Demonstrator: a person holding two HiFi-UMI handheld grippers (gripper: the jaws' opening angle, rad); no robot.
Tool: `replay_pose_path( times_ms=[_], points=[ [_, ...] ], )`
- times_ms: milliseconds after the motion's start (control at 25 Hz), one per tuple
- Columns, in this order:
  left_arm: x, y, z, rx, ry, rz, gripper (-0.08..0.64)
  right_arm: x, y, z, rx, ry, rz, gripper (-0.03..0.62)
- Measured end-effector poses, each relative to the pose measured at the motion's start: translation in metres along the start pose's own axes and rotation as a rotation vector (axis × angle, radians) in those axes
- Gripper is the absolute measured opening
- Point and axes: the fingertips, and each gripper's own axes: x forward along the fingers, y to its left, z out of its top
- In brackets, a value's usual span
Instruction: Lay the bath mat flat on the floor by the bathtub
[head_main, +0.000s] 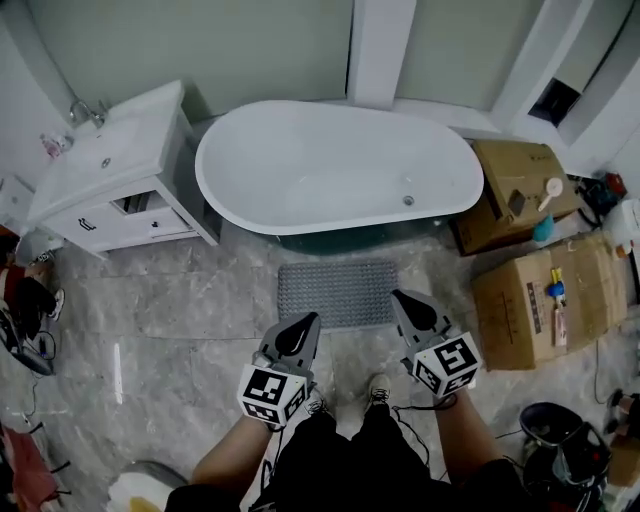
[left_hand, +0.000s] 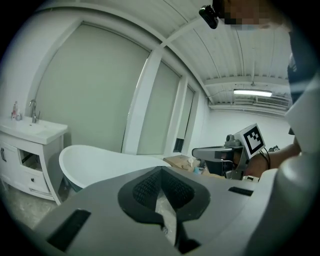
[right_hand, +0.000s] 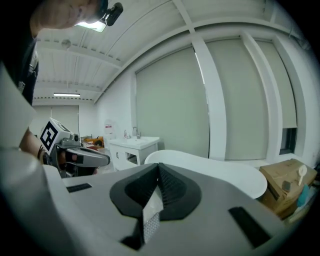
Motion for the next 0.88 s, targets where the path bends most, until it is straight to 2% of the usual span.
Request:
replay_pose_path(
  times_ms=[120,240,440,640,880],
  points=[
    [-0.022,-0.008,0.027,0.040,-0.021,-0.001,0.017,-0.019,0.014,0.022,-0.003,-0.018,-0.021,0.017],
    [-0.043,-0.015,0.035,0.048,-0.027,-0.011,0.017,-0.035,0.030,0.027,0.010,-0.016,-0.027,0.017],
    [-0.070,-0.020,0.013,0.027,0.006,-0.047,0.017,-0.056,0.053,0.010,0.042,0.000,-0.059,0.017],
    [-0.092,-0.031,-0.001,0.002,0.011,-0.049,0.017,-0.077,0.071,-0.008,0.057,0.021,-0.054,0.017],
    [-0.114,-0.065,-0.017,0.000,0.027,-0.040,0.017,-0.114,0.084,-0.004,0.052,-0.008,-0.026,0.017]
  ],
)
